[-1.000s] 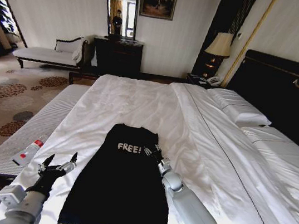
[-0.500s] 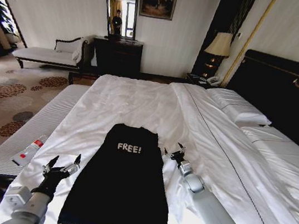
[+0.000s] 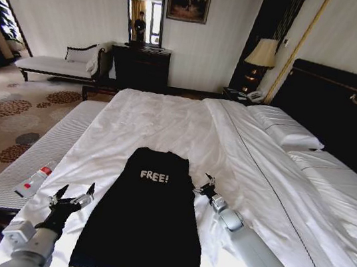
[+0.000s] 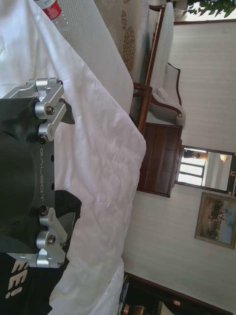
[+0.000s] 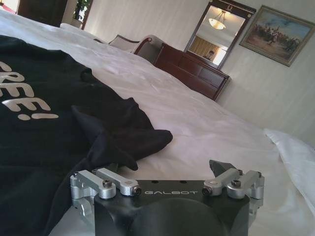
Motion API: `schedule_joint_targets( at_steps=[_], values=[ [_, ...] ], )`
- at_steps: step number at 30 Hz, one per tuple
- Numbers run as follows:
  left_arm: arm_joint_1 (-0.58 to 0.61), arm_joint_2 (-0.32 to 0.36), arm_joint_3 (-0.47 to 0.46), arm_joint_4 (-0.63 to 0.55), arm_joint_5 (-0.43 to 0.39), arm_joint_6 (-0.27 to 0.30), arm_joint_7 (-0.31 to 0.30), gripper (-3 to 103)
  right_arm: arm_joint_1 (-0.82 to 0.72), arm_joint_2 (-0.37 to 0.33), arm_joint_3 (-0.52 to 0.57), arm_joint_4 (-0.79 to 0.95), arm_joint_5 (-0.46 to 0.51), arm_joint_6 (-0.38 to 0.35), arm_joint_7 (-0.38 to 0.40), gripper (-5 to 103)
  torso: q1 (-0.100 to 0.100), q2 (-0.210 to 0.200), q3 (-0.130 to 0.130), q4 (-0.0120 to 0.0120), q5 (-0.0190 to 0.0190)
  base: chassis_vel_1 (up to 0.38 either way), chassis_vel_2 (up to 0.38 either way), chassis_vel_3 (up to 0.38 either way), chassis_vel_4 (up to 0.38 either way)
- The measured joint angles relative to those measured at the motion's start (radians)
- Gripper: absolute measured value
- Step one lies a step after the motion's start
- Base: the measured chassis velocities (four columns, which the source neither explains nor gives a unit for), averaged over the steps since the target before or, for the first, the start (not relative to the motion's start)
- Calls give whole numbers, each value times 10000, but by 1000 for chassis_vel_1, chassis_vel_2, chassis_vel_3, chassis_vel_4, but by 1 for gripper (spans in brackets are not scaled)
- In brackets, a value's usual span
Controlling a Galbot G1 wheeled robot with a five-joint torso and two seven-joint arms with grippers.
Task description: Fold the clothes on the bed.
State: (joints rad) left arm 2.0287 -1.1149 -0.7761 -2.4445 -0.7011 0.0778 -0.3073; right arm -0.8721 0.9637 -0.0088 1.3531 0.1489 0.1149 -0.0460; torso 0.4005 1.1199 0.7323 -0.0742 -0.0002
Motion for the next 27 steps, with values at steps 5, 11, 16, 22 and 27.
schedule_joint_targets(
  at_steps=[5, 11, 16, 22, 27],
  values=[
    [-45, -1, -16, 27, -43, -1, 7, 100, 290, -126, -380, 69, 129, 30, -48, 100, 0, 0, 0, 0, -2, 0, 0, 0, 0],
    [-87, 11, -18, 45, -91, 0, 8, 100, 222, -337, -738, 461, 127, 178, -138, 100, 0, 0, 0, -2, 1, 0, 0, 0, 0],
    [-105, -6, 62, 44, -45, 1, -3, 100, 204, -472, -894, 706, 76, 309, -183, 100, 0, 0, 0, -2, 0, 0, 0, 0, 0],
    [-46, -52, 54, 17, 7, 2, -6, 100, 330, -533, -1233, 755, -261, 587, -281, 100, 0, -1, 0, 0, 1, 0, 0, 0, 0],
    [18, -124, 6, -1, 45, -13, 22, 100, 339, -688, -1427, 901, -975, 1196, -479, 100, 0, 0, 0, -1, 0, 0, 0, 0, 0]
  ],
)
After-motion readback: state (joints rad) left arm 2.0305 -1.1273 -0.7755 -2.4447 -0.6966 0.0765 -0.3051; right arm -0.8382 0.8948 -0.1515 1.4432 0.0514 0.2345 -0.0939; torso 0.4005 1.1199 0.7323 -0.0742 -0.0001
